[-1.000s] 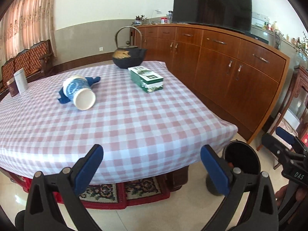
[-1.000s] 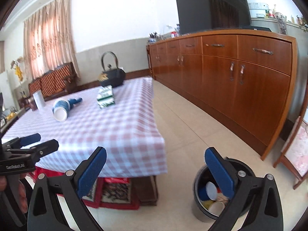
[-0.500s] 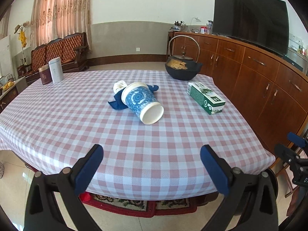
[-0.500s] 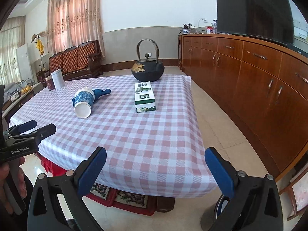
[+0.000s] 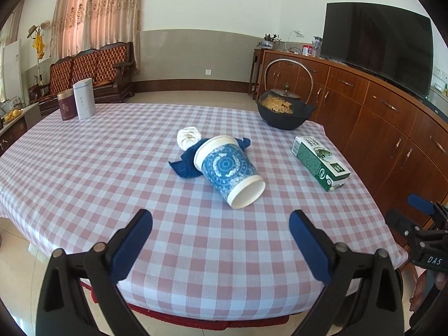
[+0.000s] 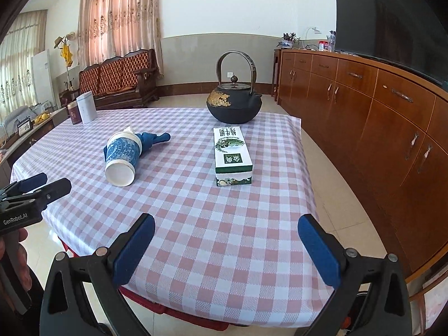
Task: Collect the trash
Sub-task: 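Grasp the blue-patterned paper cup with the left tool while the right tool grasps the green milk carton, then lift the blue-patterned cup and green milk carton and turn toward the bucket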
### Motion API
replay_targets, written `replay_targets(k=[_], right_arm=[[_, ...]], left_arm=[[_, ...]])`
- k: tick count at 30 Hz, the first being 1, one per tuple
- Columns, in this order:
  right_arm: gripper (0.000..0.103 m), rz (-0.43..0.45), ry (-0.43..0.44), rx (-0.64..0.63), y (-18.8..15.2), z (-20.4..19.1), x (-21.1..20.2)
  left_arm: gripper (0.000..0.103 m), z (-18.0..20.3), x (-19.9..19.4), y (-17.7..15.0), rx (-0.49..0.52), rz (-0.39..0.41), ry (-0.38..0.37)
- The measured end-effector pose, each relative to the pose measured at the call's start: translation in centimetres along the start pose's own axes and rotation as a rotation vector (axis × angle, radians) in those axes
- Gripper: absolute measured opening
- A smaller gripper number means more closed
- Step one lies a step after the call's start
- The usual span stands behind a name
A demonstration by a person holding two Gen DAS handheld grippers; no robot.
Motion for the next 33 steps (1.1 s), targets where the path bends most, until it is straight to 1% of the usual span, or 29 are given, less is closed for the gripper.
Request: replay_targets(k=[4,8,11,14,18,20,22,23,24,26,27,28,33], right_arm=[[0.103,-0.012,-0.005,-0.019,1.6,0.0,2.2],[0.102,-0.034,-0.003,-0.027,2.8,0.0,4.8],[0.1,-0.053,0.008,-0.029,3.5,-0.3,6.8],[0.099,-0.078,0.011,-0.031,3.9,-0.6,8.9],[0.092,-0.13,0.01,-0.015,4.5,-0.9,12.1],[0.092,-0.158,0.005,-0.006,4.7,-1.0,13.5],[0.09,-0.189,-0.004,-0.006,4.7,-1.2,15.0],[0.089,-0.198,-0.004,-0.005,4.6,-1.3,15.5],[0.085,-0.208,0.0,-0.002,4.6,-1.4,15.9],[0.075,-0.224,0.01,0.001,4.3,-1.5,16.4],[0.061,-0.23,0.018,0.004,4.2,-1.6,16.5],[0.057,-0.237,0.024,0.007,4.0,-1.6,16.6],[0.056,-0.202,0.033,0.039,4.0,-1.0,15.6]], left_arm=[[0.097,0.4,2.1,0.9,-0.002,-0.012,-0.004],[0.096,0.3,4.5,1.6,-0.006,-0.029,0.015],[0.095,0.1,5.9,1.9,-0.014,-0.045,0.022],[0.092,0.2,7.3,2.3,-0.008,-0.072,0.039],[0.092,0.1,8.9,2.8,-0.027,-0.113,0.051],[0.092,0.3,9.9,2.7,-0.026,-0.141,0.054],[0.089,0.5,10.7,2.5,-0.008,-0.166,0.067],[0.082,0.5,10.9,2.3,-0.002,-0.175,0.066],[0.076,0.5,10.9,2.2,0.001,-0.181,0.059],[0.072,0.2,10.6,1.9,0.0,-0.171,0.045],[0.07,0.1,10.5,1.9,0.002,-0.168,0.039],[0.068,0.1,10.2,1.9,0.005,-0.163,0.032],[0.063,0.1,8.8,1.4,0.051,-0.132,0.017]])
Point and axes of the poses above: each gripper's, at about its wrist camera, not at the fingertips, and x roughly the way its jaws point, z to its right, y to its top, the point moved 7 cm from there along x, roughly the way its jaws point, and after that the axes turned 9 degrees about -y, right-handed, at the moved point
